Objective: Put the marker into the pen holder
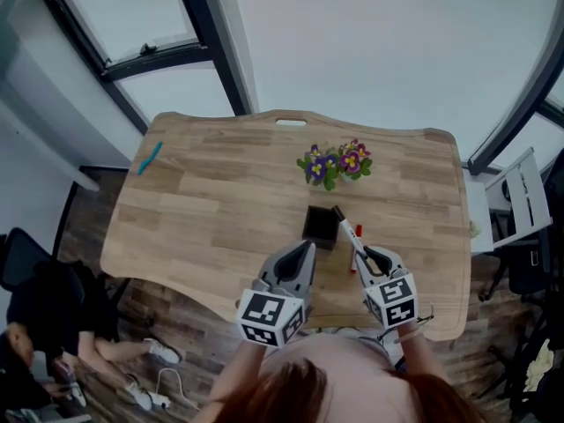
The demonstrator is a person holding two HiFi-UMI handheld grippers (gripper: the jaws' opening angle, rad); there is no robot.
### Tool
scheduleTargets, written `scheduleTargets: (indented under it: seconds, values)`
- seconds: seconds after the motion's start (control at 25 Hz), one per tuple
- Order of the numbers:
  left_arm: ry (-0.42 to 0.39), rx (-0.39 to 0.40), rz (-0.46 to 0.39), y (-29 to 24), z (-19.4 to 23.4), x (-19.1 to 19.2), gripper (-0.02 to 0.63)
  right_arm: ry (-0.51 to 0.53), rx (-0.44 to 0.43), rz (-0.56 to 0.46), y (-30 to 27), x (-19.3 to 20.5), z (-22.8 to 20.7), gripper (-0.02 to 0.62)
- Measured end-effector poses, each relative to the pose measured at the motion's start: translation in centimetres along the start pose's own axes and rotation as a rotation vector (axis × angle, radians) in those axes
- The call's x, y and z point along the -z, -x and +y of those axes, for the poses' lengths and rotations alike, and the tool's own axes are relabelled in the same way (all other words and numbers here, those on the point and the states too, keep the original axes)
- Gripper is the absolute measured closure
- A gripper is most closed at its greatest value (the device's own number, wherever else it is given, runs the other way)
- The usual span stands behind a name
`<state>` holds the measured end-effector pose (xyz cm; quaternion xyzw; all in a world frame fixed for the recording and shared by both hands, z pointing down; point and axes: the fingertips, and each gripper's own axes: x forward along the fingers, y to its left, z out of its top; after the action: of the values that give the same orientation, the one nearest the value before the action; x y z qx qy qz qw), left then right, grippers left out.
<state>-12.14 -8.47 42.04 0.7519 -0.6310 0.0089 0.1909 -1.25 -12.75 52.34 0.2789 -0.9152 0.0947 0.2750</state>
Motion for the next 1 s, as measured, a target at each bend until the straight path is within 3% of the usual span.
scheduleTargets:
  seconds: [0.36,1.0]
  values:
    - [0.015,-0.055,0.004,0.8,2.2,0.3,0.604,0.005,-0.05,0.046,-1.8,0.1,1.1,0.535]
    - [0.043,-0.088,0.006,0.8,4.1,0.7,0.604,0.009,-0.084,0.102,-3.4,0.6,1.8,0.535]
